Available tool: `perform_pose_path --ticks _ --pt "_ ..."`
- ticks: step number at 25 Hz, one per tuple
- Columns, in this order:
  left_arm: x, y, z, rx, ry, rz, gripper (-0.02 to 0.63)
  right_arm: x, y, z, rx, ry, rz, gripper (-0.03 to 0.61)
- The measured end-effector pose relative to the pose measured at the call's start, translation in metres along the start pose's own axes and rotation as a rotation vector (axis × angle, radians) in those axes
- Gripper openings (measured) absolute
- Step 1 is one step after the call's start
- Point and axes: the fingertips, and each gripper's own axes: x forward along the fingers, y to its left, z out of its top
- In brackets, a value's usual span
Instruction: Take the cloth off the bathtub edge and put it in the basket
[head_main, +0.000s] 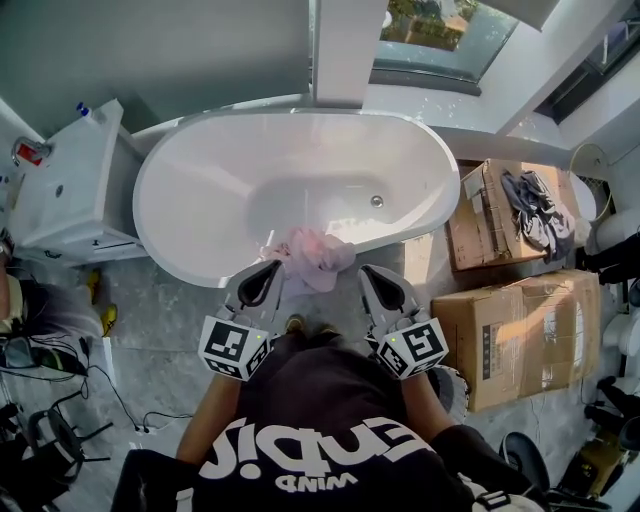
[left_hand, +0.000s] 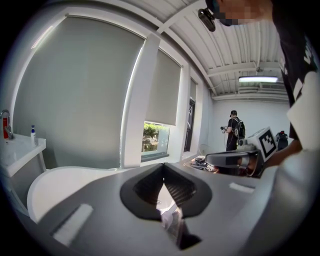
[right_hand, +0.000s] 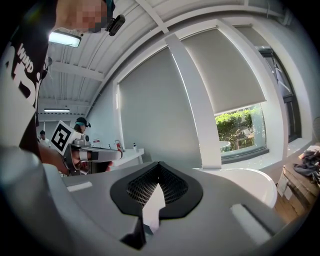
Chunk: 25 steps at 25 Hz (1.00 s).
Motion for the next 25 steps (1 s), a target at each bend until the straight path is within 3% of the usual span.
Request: perform_pose_path --ticks 12,25 --pt "0.027 0.021 -0.007 0.002 0.018 -0.048 -0.003 0.021 -0.017 -0.001 -0.011 0.005 -0.023 0.009" --pt "0.071 0.011 -0.063 -0.007 0.111 -0.160 -0.003 0.058 -0.028 -0.043 0.027 0.098 -0.006 0.009"
